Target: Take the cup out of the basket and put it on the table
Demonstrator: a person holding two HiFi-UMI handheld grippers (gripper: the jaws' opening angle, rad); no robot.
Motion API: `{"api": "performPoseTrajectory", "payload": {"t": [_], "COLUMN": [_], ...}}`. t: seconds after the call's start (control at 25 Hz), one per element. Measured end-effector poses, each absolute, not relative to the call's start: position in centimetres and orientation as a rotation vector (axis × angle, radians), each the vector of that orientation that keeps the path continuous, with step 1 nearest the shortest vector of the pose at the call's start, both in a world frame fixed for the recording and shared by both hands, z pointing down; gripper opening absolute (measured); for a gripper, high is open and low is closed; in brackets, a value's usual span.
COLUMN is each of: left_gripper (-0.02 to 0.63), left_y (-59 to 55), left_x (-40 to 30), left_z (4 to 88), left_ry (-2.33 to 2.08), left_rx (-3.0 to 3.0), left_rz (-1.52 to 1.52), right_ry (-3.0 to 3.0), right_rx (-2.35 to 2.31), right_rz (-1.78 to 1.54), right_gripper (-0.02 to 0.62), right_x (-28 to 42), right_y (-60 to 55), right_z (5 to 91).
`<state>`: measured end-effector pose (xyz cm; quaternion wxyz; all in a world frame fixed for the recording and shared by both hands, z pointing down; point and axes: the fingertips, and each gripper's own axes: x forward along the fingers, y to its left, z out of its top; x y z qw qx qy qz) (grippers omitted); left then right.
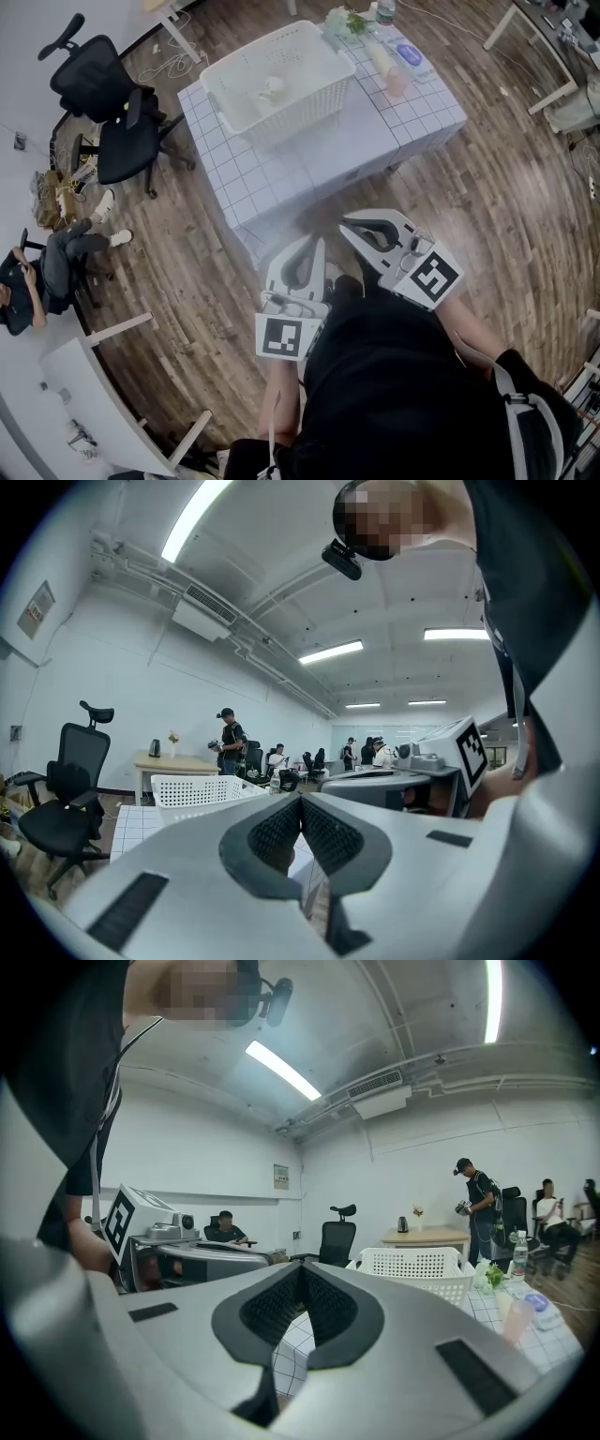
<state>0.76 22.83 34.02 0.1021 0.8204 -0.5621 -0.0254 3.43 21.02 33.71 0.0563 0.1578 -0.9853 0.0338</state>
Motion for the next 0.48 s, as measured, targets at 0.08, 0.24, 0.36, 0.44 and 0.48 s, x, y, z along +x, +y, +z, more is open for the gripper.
{"api": "performPoseTrajectory", "payload": {"t": [0.08,0.24,0.36,0.44,0.48], "left_gripper": [0.009,0.009,0.009,0.009,0.009], "left_y": [22.4,21.9,21.1,20.4,19.9], "left_x": [0.8,0.8,1.3,1.4,1.4], "left_z": [34.0,34.7,34.5,34.7,34.6], "left_ry": [-1.656,-1.659,-1.653,-1.657,-1.662], "left_rx": [2.424,2.458,2.447,2.451,2.447], "left_rz": [-0.079,-0.034,-0.045,-0.028,-0.025], "right_ry": [-2.987,-2.992,-2.995,-2.994,-2.996], "right_rx": [0.479,0.490,0.480,0.473,0.471], "right_rz": [0.093,0.096,0.089,0.091,0.090], "right_gripper": [0.015,0.015,0.015,0.015,0.015], "right_x": [3.5,3.7,3.8,3.8,3.8], "right_y": [20.8,20.0,19.1,18.2,17.7], "right_z": [33.6,33.5,33.3,33.4,33.4]}}
